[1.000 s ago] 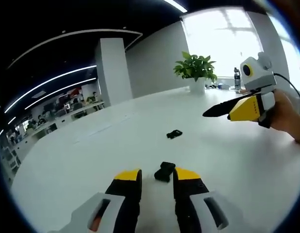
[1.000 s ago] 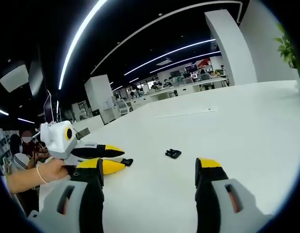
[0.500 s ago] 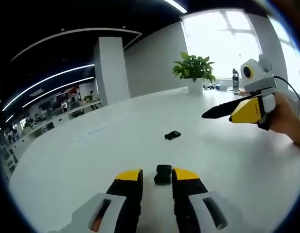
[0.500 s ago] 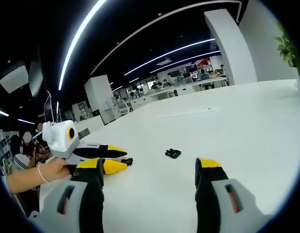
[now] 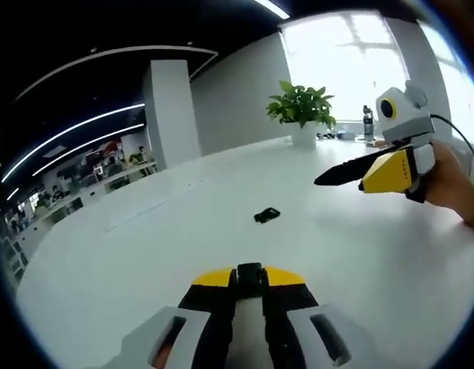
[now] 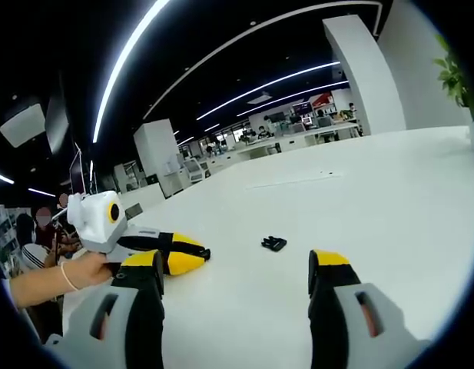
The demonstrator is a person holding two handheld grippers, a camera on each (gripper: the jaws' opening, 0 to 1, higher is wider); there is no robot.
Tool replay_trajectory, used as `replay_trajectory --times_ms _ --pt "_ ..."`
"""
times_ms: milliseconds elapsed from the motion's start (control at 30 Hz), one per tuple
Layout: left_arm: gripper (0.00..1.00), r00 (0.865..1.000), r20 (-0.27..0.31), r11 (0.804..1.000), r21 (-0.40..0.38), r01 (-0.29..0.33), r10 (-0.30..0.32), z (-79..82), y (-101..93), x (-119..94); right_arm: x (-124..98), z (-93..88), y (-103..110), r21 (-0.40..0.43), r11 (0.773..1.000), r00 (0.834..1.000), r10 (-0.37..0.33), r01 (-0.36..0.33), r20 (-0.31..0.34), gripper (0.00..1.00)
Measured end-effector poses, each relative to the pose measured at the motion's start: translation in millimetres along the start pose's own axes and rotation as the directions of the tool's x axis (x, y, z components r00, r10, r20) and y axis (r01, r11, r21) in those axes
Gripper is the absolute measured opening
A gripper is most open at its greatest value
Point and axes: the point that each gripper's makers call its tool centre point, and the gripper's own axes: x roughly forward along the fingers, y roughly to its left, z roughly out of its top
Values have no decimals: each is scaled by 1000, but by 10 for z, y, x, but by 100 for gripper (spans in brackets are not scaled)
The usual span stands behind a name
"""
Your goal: Snap the two parts of the plastic buckle together until the buckle closes and remains connected.
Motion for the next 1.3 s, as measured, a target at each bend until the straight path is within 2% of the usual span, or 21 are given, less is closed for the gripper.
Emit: replay_trajectory --times_ms 100,133,167,200,433,533,567,667,800,1067,1200,1300 --pt "11 1000 1 1000 1 6 -6 3 -5 -12 -6 -2 3 1 1000 1000 0 0 1 77" --pt "8 1000 14 1000 -7 11 -11 24 -7 -25 -11 -7 9 1 1000 1000 0 0 0 77" --pt "0 998 60 999 -26 25 -23 107 -24 -45 -12 -9 10 1 1000 1000 1 -1 0 77" --pt "0 997 60 997 -57 51 -48 114 -64 -60 -12 -10 10 2 1000 1000 1 -1 0 77" --pt "0 1000 -1 1000 17 20 -20 -61 31 -90 4 -5 -1 1 1000 1000 1 -1 -4 77" --pt "0 999 44 1000 6 19 -20 34 34 -141 3 -9 0 1 1000 1000 1 -1 -5 77" --pt "0 996 86 1000 9 11 -12 118 52 -171 2 -13 -1 1 1000 1000 1 -1 -7 77" --pt "4 990 127 998 -8 -55 55 217 199 -247 -1 -19 0 1 1000 1000 0 0 -7 77" --pt "21 990 98 994 -47 -98 102 169 343 -256 3 -34 0 1 1000 1000 -1 1 -13 77" --pt "26 993 32 993 -31 -116 117 -7 356 -154 1 -40 -4 1 1000 1000 0 0 -15 77" --pt "32 990 6 990 -23 -139 139 -29 403 -91 10 -36 -21 2 1000 1000 -1 1 -17 77" --pt "32 990 -2 989 -36 -142 142 -26 419 -69 2 -42 -19 4 1000 1000 -2 2 -16 77"
